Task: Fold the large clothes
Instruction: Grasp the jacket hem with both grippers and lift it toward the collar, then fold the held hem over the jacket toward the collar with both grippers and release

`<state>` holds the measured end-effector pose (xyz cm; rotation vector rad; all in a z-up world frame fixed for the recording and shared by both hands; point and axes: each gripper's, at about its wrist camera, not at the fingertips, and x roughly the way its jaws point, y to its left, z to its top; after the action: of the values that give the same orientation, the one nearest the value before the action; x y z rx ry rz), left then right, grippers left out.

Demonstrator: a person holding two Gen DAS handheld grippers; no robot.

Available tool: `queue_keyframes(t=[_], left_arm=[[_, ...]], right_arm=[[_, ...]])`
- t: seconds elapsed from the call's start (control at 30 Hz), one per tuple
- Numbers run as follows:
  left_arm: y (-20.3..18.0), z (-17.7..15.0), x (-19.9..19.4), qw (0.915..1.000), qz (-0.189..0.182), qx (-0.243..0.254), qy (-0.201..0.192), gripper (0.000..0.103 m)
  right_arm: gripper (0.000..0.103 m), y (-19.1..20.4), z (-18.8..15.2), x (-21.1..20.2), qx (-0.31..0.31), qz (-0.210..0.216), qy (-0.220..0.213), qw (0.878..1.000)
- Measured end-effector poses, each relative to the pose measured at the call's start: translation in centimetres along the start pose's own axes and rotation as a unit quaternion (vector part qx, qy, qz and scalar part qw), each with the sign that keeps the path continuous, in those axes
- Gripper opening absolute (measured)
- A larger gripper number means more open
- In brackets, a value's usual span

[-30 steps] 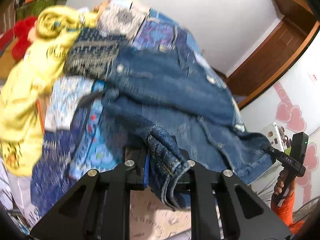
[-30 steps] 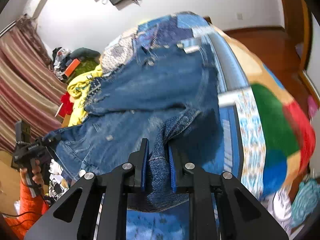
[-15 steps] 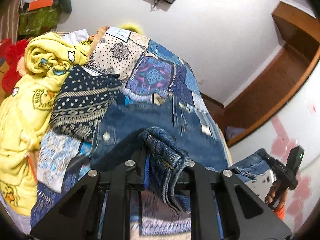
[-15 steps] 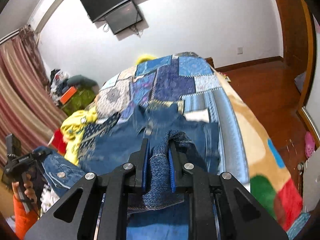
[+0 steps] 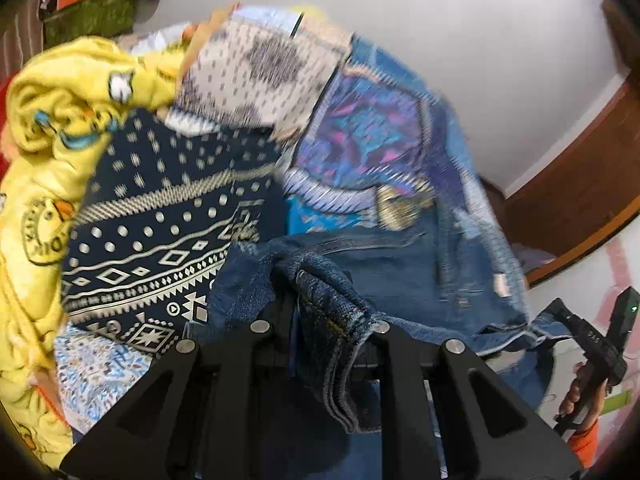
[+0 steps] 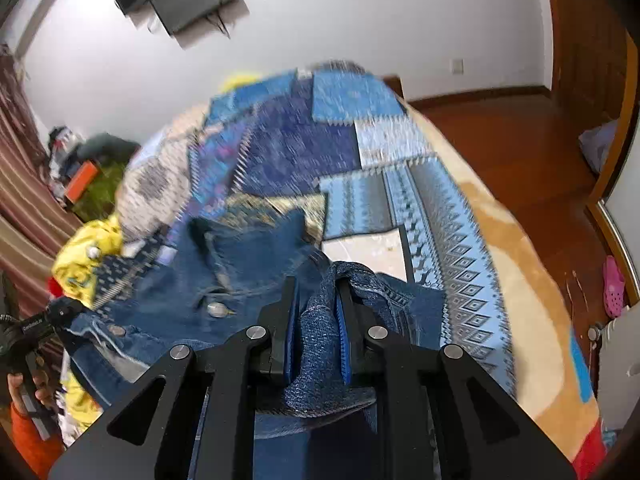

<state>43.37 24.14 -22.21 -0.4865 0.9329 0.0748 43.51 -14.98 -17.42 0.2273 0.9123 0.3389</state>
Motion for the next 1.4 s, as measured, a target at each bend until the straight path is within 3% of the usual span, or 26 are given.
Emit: queue_keyframes(t=[0.17,0.23,0.4,0.47,0.53,0.57,0.63,0.77,0.87,1.1,1.3,1.4], left_arm=[[1.3,-1.0,4.7,0.9988,0.03,0.004,0.038,0.016],[1.4,-1.4,5.6,0.9983,0.036,0.009,0.046,0.017],[0.5,-1.7,5.7,0.9958,0.059,0.047,0.051,0.019],[-0.4,-1.6,5.0,0.9929,0.074,0.072,0.058,0.019],[-1.3,-1.6,4.0,0.9904,0.081,0.092,0.063,0.026],[-1.7,-1.4,3.5,0.9897,0.082,0.098,0.064,0.037],[-2.6,-1.5,1.6,0.9893,0.082,0.109,0.051,0.057],[-4.6,-1.9,-3.1,0.9874,0.083,0.135,0.001,0.085],[-5.8,-3.2,-5.8,0.9843,0.076,0.158,-0.023,0.099],[-6.5,-7.8,-5.7,0.976,0.081,0.201,0.014,0.1],[-5.1,-10.3,-2.5,0.9762,0.074,0.191,0.071,0.1],[-4.6,-10.6,-0.7,0.9765,0.063,0.182,0.096,0.1]], right_arm=[[0.017,-1.4,-0.6,4.0,-0.012,-0.012,0.044,0.999],[0.023,-1.9,-0.9,4.7,-0.015,-0.007,0.064,0.998],[0.028,-2.3,-0.7,4.1,-0.029,0.003,0.084,0.996],[0.034,-2.1,-0.5,2.9,-0.039,-0.015,0.085,0.995],[0.077,-1.8,-0.1,1.6,-0.051,-0.077,0.065,0.994],[0.081,-1.8,-0.1,0.9,-0.055,-0.095,0.05,0.993],[0.082,-1.6,-0.2,-1.8,-0.064,-0.099,0.011,0.993],[0.082,-1.7,-0.5,-5.1,-0.038,-0.056,0.01,0.998],[0.082,-0.9,-1.6,-7.1,-0.042,-0.034,0.008,0.998],[0.082,2.8,-4.9,-6.2,-0.09,-0.002,0.039,0.995],[0.082,4.4,-8.0,-3.0,-0.107,0.013,0.089,0.99],[0.083,5.0,-9.0,-1.1,-0.126,-0.007,0.112,0.986]])
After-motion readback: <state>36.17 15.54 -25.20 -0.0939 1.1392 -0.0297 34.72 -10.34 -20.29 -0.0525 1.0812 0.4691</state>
